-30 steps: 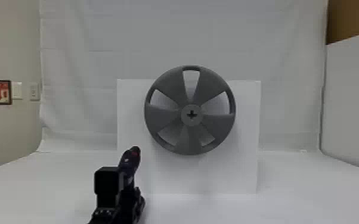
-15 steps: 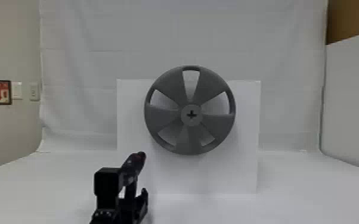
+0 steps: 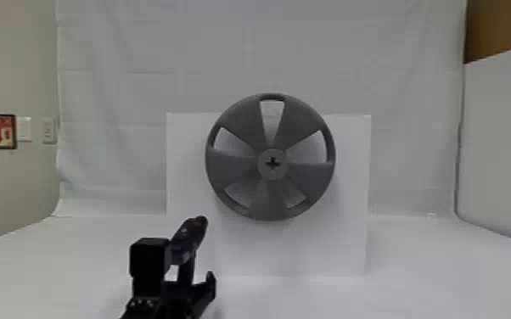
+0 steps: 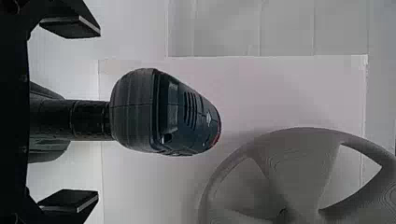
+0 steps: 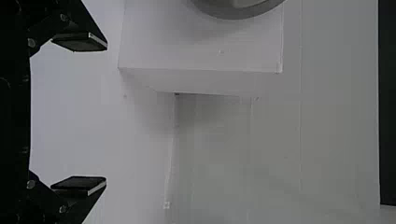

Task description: Grasp the drill and bring into the middle of wheel

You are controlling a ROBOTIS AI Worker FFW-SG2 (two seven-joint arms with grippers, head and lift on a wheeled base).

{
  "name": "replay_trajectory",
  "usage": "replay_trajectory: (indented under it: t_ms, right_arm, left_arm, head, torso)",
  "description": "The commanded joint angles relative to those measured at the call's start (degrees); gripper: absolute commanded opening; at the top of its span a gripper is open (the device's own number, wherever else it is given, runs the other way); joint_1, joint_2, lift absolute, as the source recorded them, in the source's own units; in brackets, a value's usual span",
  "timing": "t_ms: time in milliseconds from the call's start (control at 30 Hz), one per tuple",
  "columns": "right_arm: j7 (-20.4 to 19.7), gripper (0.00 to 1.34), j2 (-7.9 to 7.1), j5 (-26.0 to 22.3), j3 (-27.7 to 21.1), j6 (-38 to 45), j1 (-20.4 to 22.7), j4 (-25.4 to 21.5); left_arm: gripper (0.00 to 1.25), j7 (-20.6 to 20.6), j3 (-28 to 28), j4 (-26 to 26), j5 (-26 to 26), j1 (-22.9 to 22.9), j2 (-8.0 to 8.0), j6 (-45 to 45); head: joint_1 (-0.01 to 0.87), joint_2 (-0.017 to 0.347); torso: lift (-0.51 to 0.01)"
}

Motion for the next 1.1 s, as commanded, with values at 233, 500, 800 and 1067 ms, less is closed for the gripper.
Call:
replay_trajectory:
  t_ms: [233,500,800,1067]
  right_arm:
    - [0.00,1.07,0.09,0.44,0.35,0.00,0.00,0.00]
    - [0.00,1.07,0.09,0.44,0.35,0.00,0.08,0.00]
    - [0.00,1.07,0.00,0.35,0.26,0.00,0.08,0.00]
    - [0.00,1.07,-0.26,-0.09,-0.18,0.09,0.35,0.00]
  left_arm:
    - [1.19,-21.26,9.98,0.97,-5.38,0.49,-2.17,-0.09]
    - [1.19,-38.49,17.28,4.13,-6.61,-0.83,-2.17,0.00]
    - [1.19,-48.86,21.32,4.57,-11.79,-2.06,-0.94,0.62]
    - [1.18,-52.64,27.12,4.48,-13.46,-2.06,-0.15,1.58]
  head:
    - [0.054,0.031]
    - [0.054,0.031]
    - [0.054,0.031]
    - [0.054,0.031]
  torso:
    - [-0.403]
    - [-0.403]
    - [-0.403]
    - [-0.403]
